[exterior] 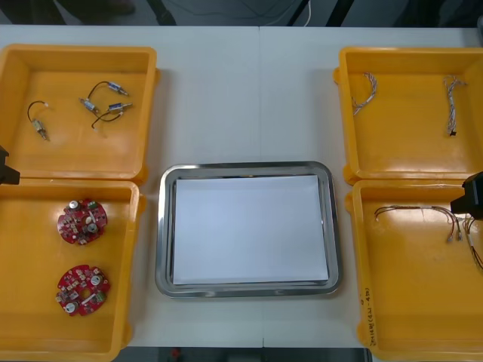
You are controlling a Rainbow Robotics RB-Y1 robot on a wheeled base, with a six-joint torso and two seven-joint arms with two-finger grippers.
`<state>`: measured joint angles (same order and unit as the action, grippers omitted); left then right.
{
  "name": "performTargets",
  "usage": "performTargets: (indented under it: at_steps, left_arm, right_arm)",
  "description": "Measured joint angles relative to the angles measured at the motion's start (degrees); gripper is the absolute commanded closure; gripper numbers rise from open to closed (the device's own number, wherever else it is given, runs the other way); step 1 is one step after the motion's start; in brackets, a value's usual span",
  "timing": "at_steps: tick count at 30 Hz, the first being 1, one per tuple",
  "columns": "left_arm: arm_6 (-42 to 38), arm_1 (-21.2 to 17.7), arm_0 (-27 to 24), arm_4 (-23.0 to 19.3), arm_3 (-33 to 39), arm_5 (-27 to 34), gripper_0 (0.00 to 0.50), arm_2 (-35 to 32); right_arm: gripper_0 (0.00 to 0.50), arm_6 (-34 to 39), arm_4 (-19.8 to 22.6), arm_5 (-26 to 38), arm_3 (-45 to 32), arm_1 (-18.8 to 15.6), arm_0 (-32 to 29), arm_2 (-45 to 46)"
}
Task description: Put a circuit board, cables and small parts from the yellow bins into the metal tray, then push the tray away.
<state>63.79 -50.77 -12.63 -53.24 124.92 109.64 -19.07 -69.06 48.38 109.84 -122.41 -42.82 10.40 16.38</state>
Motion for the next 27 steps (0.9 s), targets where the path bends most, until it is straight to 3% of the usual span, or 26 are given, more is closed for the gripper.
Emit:
performTargets:
  at_steps: [27]
  left_arm:
    - [0.0, 0.0, 0.0, 0.0, 0.0, 0.0, 0.000, 0.0]
  right_arm:
    - [0.000, 0.0, 0.0, 0.0, 0.0, 0.0, 0.0, 0.0]
